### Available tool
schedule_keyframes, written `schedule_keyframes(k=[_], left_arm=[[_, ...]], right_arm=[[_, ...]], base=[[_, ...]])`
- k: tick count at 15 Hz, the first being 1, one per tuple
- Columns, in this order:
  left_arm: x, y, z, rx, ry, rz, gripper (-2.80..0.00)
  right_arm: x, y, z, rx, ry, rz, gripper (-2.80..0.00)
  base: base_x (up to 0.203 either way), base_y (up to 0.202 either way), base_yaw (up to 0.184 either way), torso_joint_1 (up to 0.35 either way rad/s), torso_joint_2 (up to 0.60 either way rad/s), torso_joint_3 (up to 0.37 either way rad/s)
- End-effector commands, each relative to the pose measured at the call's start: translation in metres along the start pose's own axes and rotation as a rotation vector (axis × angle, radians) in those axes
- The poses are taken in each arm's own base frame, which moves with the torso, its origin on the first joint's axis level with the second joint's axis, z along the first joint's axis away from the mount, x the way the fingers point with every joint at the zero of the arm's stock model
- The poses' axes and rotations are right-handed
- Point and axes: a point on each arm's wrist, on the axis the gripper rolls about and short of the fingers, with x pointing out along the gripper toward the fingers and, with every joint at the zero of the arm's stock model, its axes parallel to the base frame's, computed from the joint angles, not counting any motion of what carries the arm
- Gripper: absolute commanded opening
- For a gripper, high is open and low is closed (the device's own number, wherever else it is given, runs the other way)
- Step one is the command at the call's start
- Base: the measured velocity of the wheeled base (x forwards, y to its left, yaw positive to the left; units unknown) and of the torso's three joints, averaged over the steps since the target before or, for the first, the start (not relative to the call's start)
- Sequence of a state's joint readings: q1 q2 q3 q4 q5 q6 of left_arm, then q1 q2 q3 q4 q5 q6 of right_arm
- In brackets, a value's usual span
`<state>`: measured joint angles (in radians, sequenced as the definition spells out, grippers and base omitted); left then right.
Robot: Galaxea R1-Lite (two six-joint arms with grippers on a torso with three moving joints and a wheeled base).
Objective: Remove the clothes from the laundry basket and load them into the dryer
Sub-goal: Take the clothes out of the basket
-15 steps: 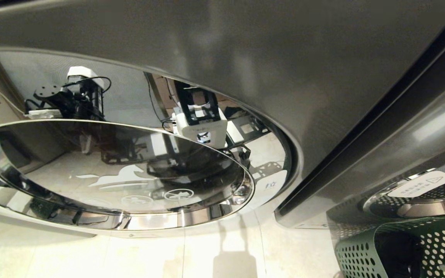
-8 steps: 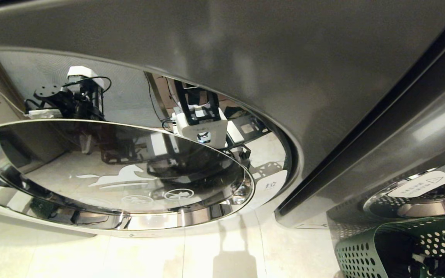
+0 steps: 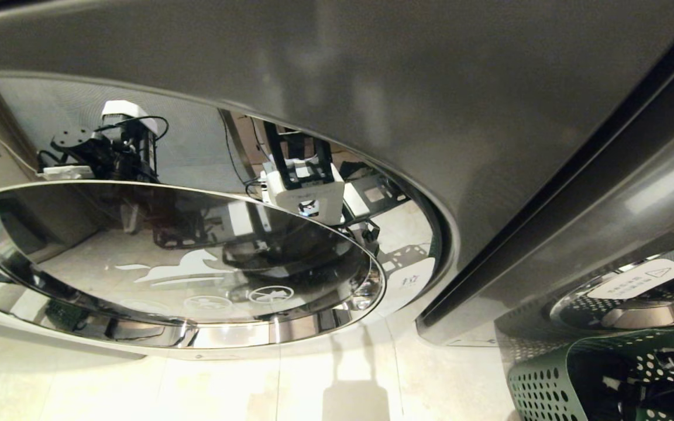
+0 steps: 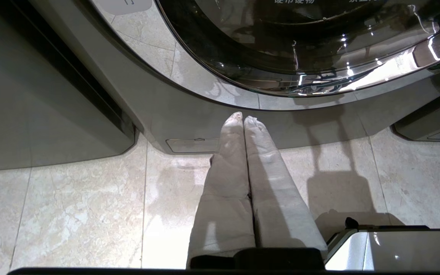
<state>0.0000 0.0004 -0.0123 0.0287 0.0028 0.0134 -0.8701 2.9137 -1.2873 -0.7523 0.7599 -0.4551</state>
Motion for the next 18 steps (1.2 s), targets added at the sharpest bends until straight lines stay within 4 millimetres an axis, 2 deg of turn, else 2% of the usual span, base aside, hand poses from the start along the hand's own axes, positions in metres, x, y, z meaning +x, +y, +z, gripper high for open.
schedule_keyframes(k=[1, 8, 13, 18], left_arm=[[0.000, 0.000, 0.000, 0.000, 0.000, 0.000, -2.80], [0.000, 0.000, 0.000, 0.000, 0.000, 0.000, -2.80], [0.000, 0.000, 0.000, 0.000, 0.000, 0.000, -2.80], [0.000, 0.000, 0.000, 0.000, 0.000, 0.000, -2.80]], right_arm=[[0.016, -0.003, -0.009, 0.022, -0.008, 0.012, 0.00], [0.052, 0.013, -0.013, 0.011, -0.089, 0.038, 0.00], [0.064, 0.028, -0.011, 0.016, -0.071, 0.071, 0.00], [0.065, 0.031, -0.012, 0.079, -0.060, 0.081, 0.00]], base=[[0.000, 0.000, 0.000, 0.000, 0.00, 0.000], [0.000, 0.000, 0.000, 0.000, 0.00, 0.000], [0.000, 0.000, 0.000, 0.000, 0.00, 0.000], [0.000, 0.000, 0.000, 0.000, 0.00, 0.000]])
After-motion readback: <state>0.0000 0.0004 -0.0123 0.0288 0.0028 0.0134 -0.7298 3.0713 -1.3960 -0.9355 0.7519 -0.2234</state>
